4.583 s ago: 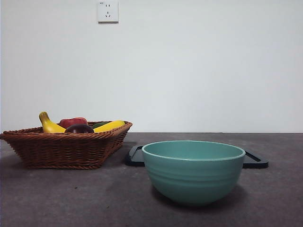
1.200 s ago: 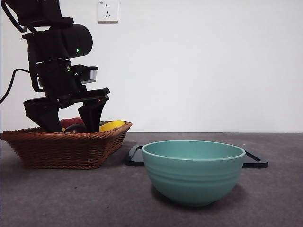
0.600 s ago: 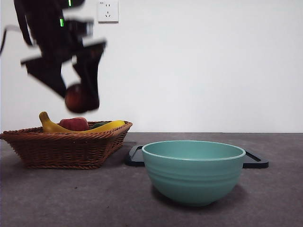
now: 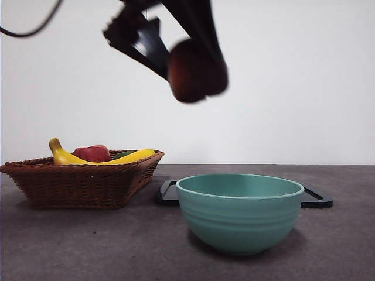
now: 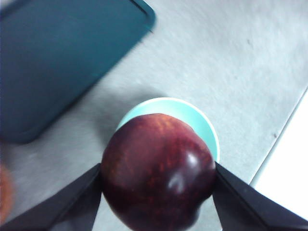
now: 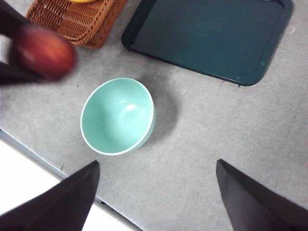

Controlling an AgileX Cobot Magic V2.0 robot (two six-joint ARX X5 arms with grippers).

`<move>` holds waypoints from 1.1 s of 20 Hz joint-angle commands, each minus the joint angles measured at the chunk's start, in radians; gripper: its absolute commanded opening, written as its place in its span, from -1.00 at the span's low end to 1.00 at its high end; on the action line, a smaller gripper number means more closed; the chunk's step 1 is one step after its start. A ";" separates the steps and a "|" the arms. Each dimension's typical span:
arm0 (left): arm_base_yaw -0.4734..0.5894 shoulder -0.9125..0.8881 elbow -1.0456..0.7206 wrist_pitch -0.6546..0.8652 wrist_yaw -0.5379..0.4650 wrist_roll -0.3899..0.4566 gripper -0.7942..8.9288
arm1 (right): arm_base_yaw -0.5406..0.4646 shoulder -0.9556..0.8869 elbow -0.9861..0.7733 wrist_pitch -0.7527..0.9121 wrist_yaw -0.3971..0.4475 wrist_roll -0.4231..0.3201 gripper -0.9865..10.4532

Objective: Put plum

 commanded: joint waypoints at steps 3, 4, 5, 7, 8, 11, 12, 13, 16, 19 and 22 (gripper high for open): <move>-0.062 0.130 0.017 0.042 -0.002 0.045 -0.27 | 0.002 0.004 0.020 0.010 -0.001 0.008 -0.15; -0.073 0.159 0.017 0.046 -0.003 0.054 -0.27 | 0.002 0.004 0.020 0.010 -0.001 0.008 -0.15; -0.082 0.187 0.017 0.050 -0.008 0.065 -0.27 | 0.002 0.004 0.020 0.010 -0.001 0.008 -0.15; -0.097 0.240 0.017 0.063 -0.048 0.077 -0.27 | 0.002 0.004 0.020 0.010 -0.001 0.007 -0.15; -0.101 0.263 0.017 0.068 -0.054 0.088 -0.27 | 0.002 0.004 0.020 0.010 -0.001 0.008 -0.15; -0.112 0.315 0.017 0.086 -0.070 0.094 -0.27 | 0.002 0.004 0.020 0.010 -0.001 0.008 -0.15; -0.114 0.328 0.017 0.095 -0.071 0.094 -0.27 | 0.002 0.004 0.020 0.010 -0.001 0.008 -0.15; -0.116 0.339 0.017 0.102 -0.071 0.096 -0.27 | 0.002 0.004 0.020 0.010 0.000 0.008 -0.15; -0.116 0.369 0.017 0.120 -0.071 0.101 -0.27 | 0.002 0.004 0.020 0.010 0.000 0.008 -0.15; -0.116 0.383 0.017 0.116 -0.072 0.112 -0.27 | 0.002 0.004 0.020 0.010 0.000 0.008 -0.15; -0.119 0.383 0.017 0.120 -0.072 0.112 -0.24 | 0.002 0.004 0.020 0.010 0.000 0.007 -0.15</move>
